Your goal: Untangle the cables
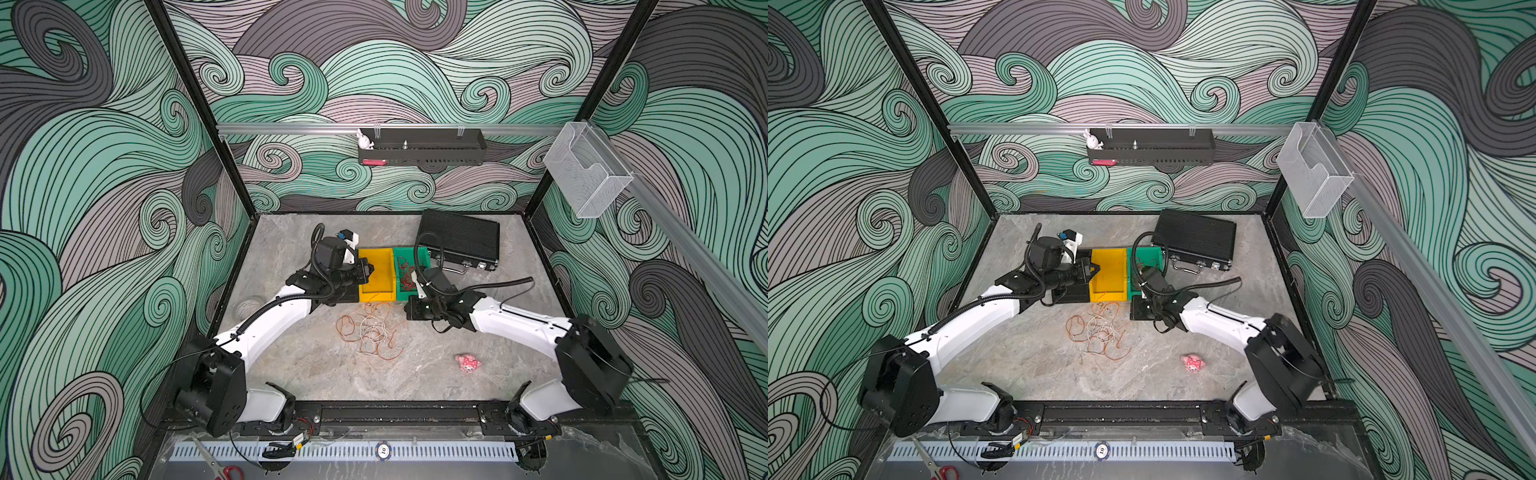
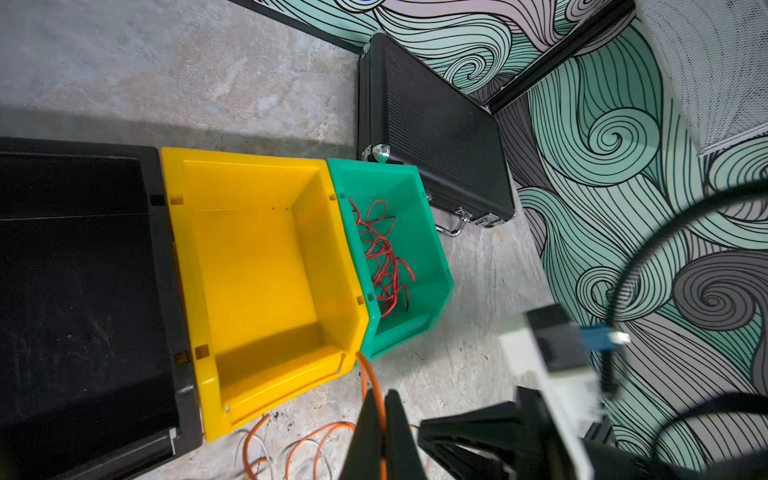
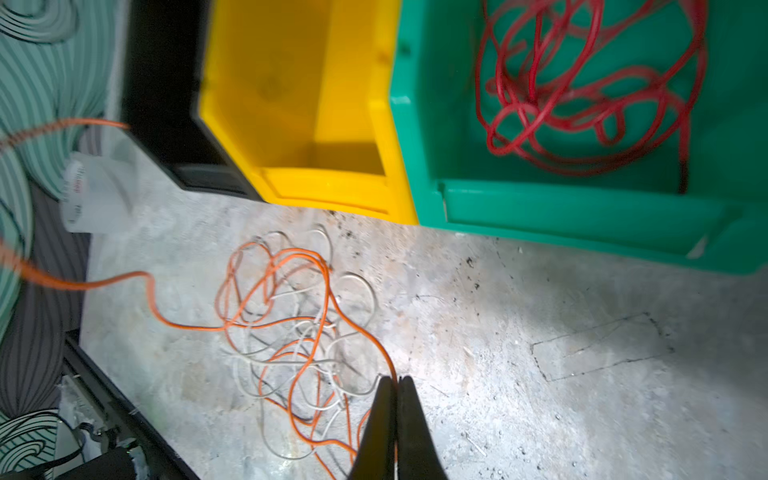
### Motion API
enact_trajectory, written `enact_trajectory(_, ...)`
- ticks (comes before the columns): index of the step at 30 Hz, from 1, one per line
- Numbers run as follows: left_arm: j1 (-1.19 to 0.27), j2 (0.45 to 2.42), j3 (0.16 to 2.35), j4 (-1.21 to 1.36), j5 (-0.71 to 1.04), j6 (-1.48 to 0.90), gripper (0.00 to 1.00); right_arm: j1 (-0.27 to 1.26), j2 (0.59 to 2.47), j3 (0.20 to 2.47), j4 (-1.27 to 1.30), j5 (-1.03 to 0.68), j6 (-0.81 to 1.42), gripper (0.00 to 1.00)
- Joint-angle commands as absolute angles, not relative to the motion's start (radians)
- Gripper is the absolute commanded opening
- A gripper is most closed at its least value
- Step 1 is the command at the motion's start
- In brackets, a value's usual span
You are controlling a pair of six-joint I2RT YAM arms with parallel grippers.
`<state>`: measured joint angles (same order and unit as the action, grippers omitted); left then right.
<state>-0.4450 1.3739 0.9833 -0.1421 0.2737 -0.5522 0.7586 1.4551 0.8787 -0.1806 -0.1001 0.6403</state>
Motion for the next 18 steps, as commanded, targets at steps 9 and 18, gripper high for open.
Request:
enact_trajectory(9,-0.418,1.533,1.123,-0.144,0.343,-0.520,0.00,0.767,1.253,0.970,-0.229,0.036,0.523,0.00)
enact_trajectory(18,-0.407,1.662,1.193,-0.108,0.387,-0.542,0.00,0.759,1.341,1.135,-0.208,0.075,0.436,0.00)
